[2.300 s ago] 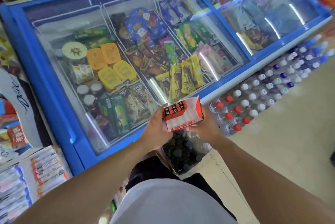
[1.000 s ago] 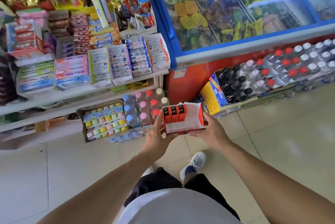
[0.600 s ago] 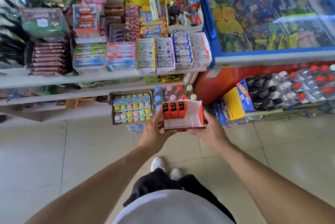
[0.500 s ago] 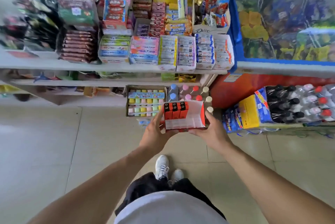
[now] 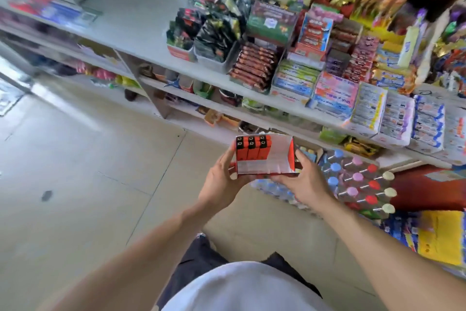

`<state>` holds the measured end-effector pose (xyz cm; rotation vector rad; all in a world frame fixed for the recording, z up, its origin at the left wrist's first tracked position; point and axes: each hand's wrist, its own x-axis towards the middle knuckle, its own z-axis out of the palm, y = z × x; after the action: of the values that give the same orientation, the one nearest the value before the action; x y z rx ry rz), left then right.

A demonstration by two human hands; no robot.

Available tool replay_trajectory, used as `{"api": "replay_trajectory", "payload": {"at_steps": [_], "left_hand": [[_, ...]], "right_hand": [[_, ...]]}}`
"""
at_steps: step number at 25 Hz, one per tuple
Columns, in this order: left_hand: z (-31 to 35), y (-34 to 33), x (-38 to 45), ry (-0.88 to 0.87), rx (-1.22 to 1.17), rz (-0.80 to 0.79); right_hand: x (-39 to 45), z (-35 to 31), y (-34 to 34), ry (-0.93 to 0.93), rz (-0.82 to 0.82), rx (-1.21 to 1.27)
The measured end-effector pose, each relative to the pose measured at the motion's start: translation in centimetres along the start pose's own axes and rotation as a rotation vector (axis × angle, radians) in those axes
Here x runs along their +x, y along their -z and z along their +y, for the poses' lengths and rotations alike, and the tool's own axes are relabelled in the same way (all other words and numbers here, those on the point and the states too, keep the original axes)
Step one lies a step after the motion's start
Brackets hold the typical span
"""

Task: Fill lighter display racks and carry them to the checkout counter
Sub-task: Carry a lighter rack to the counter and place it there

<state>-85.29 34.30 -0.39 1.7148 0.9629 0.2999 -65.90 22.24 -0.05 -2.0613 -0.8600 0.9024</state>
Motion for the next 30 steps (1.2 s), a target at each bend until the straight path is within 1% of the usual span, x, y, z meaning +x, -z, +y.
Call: {"api": "replay_trajectory", "payload": {"at_steps": [3,7,12,15,19,22,25,28,30], "left_hand": [[-2.0,7.3,2.7,0.0,0.058,0.016],[-4.2,16.2,6.9,0.009,0.094,0.079],[-5.1,23.0,12.7,0.039,0.112,0.166],[-4.5,26.5,16.9,0.057,0.107,0.254],[-1.5,30.2,21.6,0.023,0.141,0.355],[0.4,32.2,27.0,-0.021,0.149,0.365],[2.1,33.0,33.1,-0.051,0.18,0.31],[4.7,33.1,39.0,-0.174,0.151,0.238],[6.4,33.1,44.0,-0.249,0.16,0.158]], "right_hand": [[3.9,-5.1,-4.9,-0.033,-0.016,0.009],[9.7,-11.8,-10.8,0.021,-0.041,-0.062],[18.5,-17.9,-14.1,0.099,-0.1,-0.122],[24.4,-21.9,-15.2,0.181,-0.149,-0.091],[30.5,-26.9,-14.5,0.288,-0.175,-0.08],[34.8,-29.8,-12.7,0.307,-0.167,-0.053],[38.2,-31.5,-10.5,0.297,-0.044,-0.042],[41.2,-32.1,-7.8,0.244,0.065,-0.018],[43.4,-32.8,-5.5,0.191,0.156,-0.017]]}}
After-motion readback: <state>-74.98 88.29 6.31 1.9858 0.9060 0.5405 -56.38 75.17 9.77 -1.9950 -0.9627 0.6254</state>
